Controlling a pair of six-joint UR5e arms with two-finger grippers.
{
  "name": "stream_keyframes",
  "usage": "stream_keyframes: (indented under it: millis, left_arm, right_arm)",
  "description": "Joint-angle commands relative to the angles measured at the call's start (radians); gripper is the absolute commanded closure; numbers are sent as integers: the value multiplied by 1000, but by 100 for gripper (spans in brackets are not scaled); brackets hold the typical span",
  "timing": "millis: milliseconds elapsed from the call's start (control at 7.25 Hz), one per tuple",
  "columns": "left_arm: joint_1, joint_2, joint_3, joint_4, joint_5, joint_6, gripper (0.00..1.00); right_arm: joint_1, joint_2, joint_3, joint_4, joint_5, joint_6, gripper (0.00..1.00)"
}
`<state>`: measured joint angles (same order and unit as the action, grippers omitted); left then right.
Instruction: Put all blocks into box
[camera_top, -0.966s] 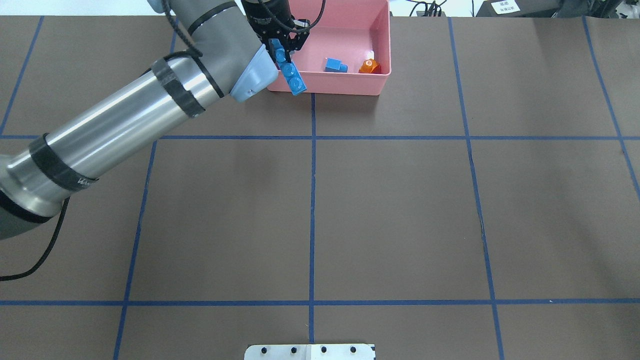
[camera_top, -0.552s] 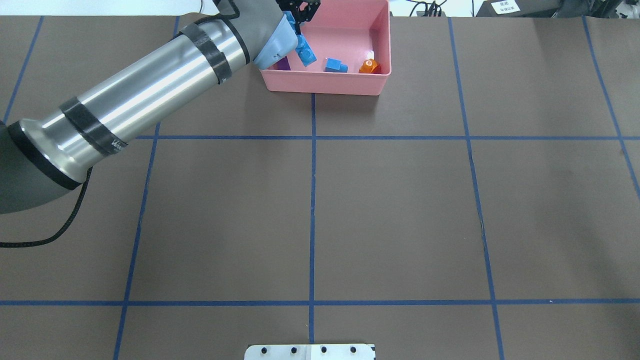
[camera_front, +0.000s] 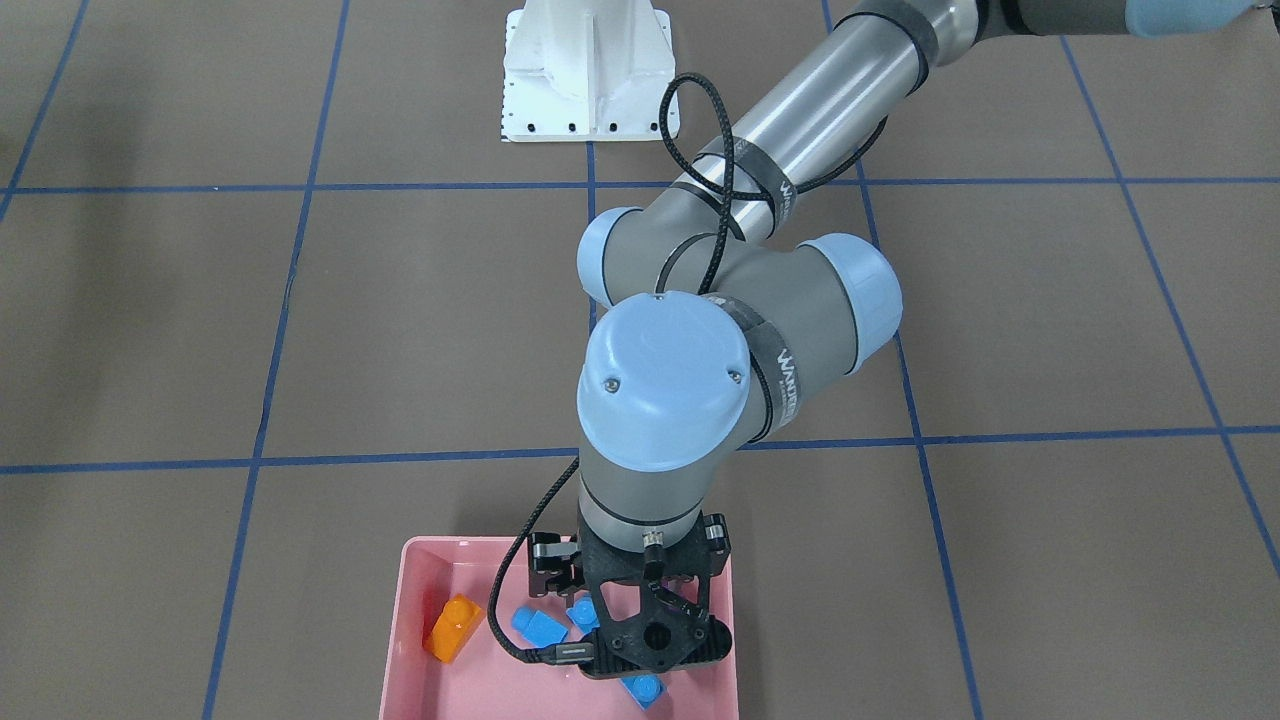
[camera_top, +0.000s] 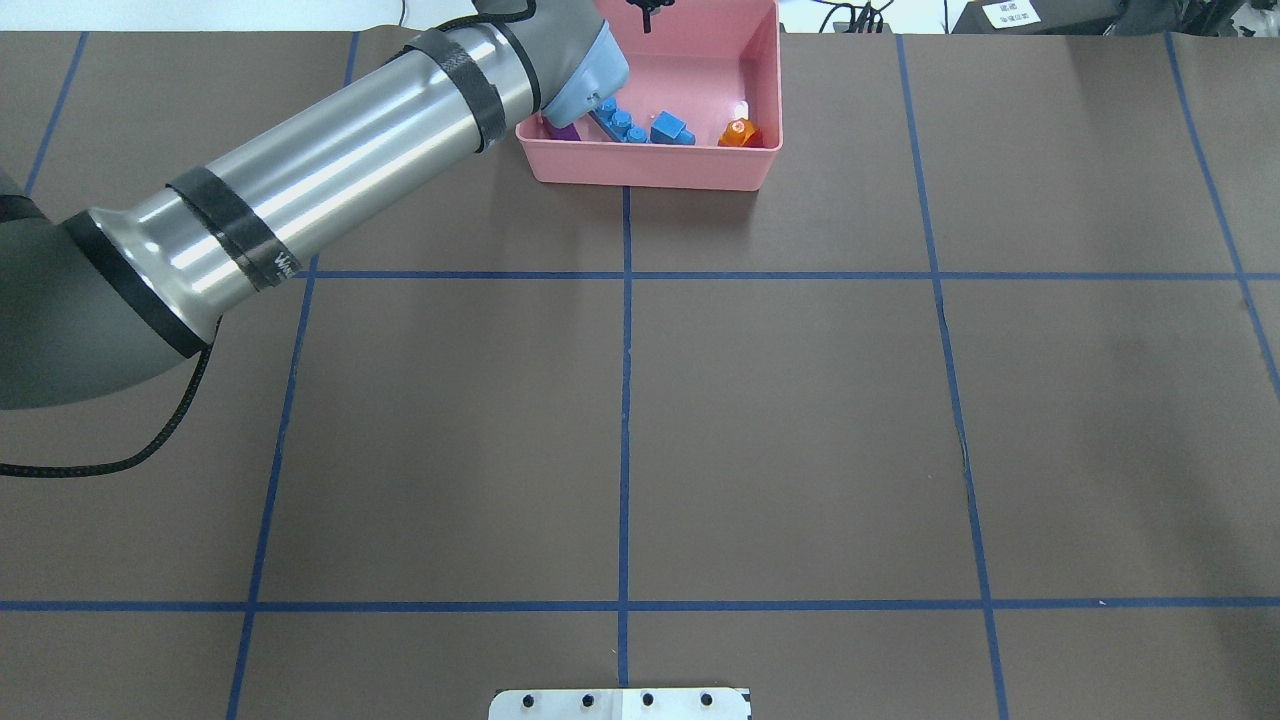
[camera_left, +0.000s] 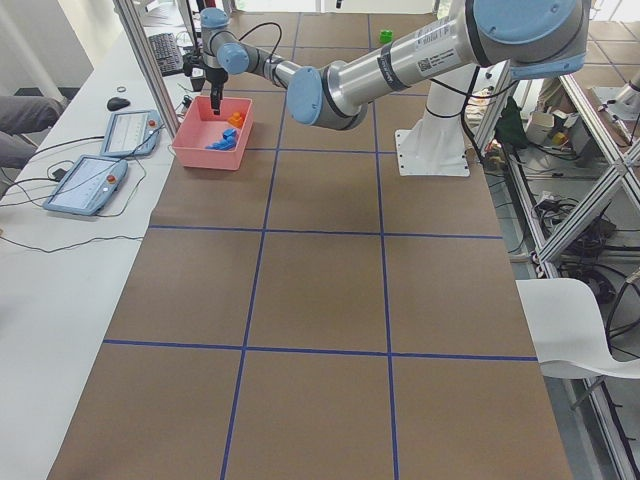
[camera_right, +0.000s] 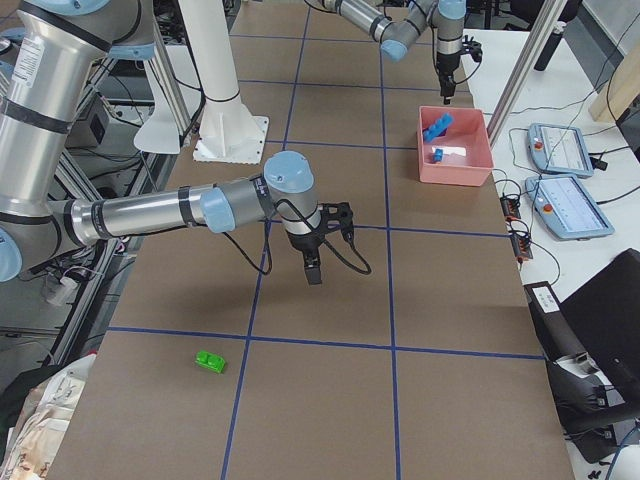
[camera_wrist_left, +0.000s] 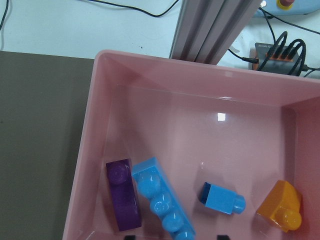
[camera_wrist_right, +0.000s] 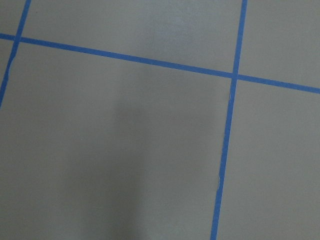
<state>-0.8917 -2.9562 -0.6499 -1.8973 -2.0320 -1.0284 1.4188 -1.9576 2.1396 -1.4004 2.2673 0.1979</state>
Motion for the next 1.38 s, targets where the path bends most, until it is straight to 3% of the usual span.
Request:
stream_keyframes:
  millis: [0, 138, 414, 552, 690, 828, 1241]
  left_arm:
    - [49, 32, -113, 41, -46, 10, 1]
    - [62, 139, -275, 103, -125, 17, 1]
    - [59, 338, -578, 223, -160, 107, 0]
    - [62, 436, -693, 240, -160, 132, 0]
    - [63, 471, -735, 242, -160, 143, 0]
    - [65, 471, -735, 242, -160, 143, 0]
    - [66, 467, -740, 241, -158, 143, 0]
  right_arm:
    - [5, -41, 0, 11, -2, 0, 0]
    - [6, -128, -4, 115, -2, 6, 0]
    - [17, -344, -80, 446, -2, 66, 0]
    - [25, -390, -222, 691, -2, 119, 1]
    - [23, -395, -368, 942, 1, 278, 1]
    - [23, -406, -479, 1122, 15, 351, 1]
    - [16, -431, -523, 1144, 14, 361, 3]
